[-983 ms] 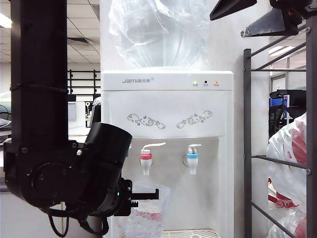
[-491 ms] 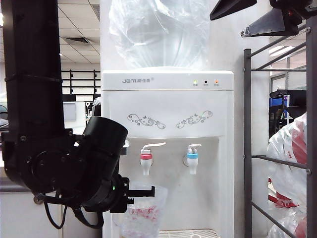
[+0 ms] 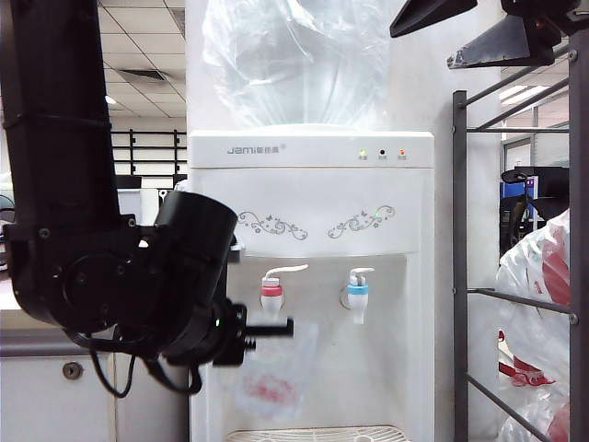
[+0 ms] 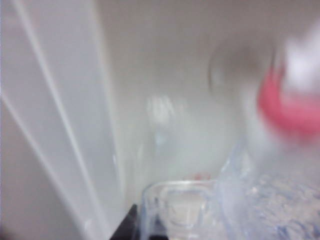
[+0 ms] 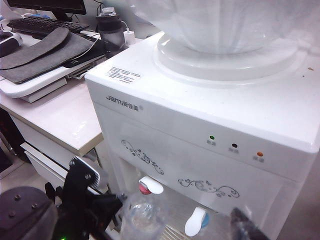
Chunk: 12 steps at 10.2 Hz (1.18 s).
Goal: Pick up the plastic mug from the left desk, go to the hot water outlet of the water dispenser, press the vertical switch to get some water, then put the mug back on the desk.
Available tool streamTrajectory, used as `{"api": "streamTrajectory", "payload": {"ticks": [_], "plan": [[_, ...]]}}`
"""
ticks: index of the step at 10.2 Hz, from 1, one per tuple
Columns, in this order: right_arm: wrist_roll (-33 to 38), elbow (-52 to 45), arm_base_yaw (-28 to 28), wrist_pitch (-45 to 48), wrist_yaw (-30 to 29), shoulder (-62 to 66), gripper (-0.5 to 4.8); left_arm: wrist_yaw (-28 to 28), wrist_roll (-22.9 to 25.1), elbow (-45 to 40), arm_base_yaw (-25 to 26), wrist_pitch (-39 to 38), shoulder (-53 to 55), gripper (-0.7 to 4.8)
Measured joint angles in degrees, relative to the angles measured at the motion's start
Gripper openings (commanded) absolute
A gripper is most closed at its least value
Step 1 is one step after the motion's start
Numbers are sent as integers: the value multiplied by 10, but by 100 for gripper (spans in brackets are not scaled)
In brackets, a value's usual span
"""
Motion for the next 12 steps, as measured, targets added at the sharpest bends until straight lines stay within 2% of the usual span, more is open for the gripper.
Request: {"api": "streamTrajectory", "payload": {"ticks": [1, 2, 4, 5, 6, 8, 9, 12], "plan": [[0, 0, 0, 0, 0, 0, 479, -7, 1, 17, 10, 20, 8, -5], [0, 0, 0, 0, 0, 0, 479, 21, 13, 48, 35, 3, 10, -5], [0, 0, 0, 0, 0, 0, 479, 27, 22, 48, 41, -10, 9, -5], [0, 0, 0, 0, 0, 0, 479, 29, 22, 46, 41, -15, 8, -5], [0, 0, 0, 0, 0, 0, 479, -15, 19, -11, 7, -3, 6, -5], [0, 0, 0, 0, 0, 0, 479, -21, 13, -11, -14, 35, 6, -5], [0, 0, 0, 0, 0, 0, 479, -30, 4, 3, 6, 47, 6, -5], [0, 0, 0, 0, 0, 0, 479, -32, 4, 3, 6, 47, 6, -5]]}}
